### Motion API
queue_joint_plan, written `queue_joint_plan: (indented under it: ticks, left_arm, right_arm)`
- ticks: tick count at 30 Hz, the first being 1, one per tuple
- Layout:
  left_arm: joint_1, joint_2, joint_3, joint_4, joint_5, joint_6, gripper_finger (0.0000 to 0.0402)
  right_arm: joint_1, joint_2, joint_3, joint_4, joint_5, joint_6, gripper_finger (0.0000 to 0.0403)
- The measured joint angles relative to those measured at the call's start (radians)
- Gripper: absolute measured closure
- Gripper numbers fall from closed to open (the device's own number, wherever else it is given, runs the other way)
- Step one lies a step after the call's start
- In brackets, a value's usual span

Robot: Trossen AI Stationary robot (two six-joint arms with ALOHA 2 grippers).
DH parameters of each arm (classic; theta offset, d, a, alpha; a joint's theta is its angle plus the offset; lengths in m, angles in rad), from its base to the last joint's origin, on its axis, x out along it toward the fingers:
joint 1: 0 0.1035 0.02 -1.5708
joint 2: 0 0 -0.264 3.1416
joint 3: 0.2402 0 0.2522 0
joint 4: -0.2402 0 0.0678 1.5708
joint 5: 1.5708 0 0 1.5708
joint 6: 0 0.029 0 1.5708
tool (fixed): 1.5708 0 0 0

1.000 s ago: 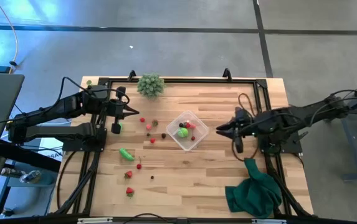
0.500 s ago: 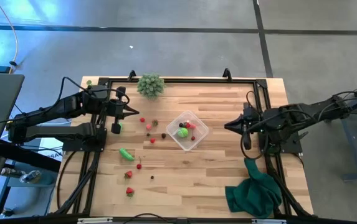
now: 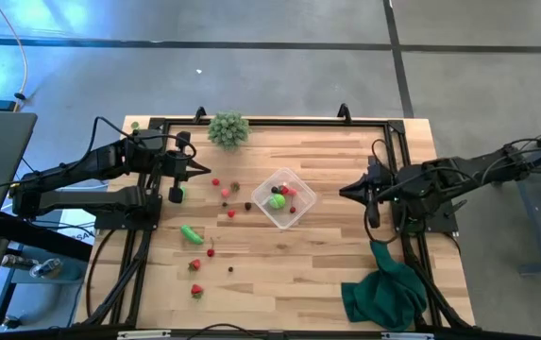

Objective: Pick and placing Produce into tupperware
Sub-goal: Put the green pear into the transparent bin

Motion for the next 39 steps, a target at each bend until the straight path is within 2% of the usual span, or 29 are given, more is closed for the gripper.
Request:
queue_joint_plan:
  ticks: [4, 8, 14, 21, 25, 39]
  left_arm:
    - [0.000, 0.000, 0.000, 0.000, 0.000, 0.000, 0.0401]
    - [0.000, 0.000, 0.000, 0.000, 0.000, 0.000, 0.0401]
    - [0.000, 0.000, 0.000, 0.000, 0.000, 0.000, 0.0401]
    - [0.000, 0.000, 0.000, 0.000, 0.000, 0.000, 0.0401]
    - [0.000, 0.000, 0.000, 0.000, 0.000, 0.000, 0.0401]
    - [0.000, 0.000, 0.000, 0.000, 0.000, 0.000, 0.0401]
  right_arm:
    - [-0.087, -0.011, 0.000, -0.061, 0.018, -0.011, 0.0378]
    - [-0.160, -0.012, 0.000, -0.183, -0.039, -0.010, 0.0378]
    - [-0.239, -0.030, 0.000, -0.196, -0.144, -0.025, 0.0378]
    - [-0.250, -0.034, 0.000, -0.197, -0.140, -0.063, 0.0378]
    - [-0.250, -0.033, 0.000, -0.198, -0.112, -0.061, 0.0378]
    - [-0.250, -0.033, 0.000, -0.198, -0.116, -0.034, 0.0378]
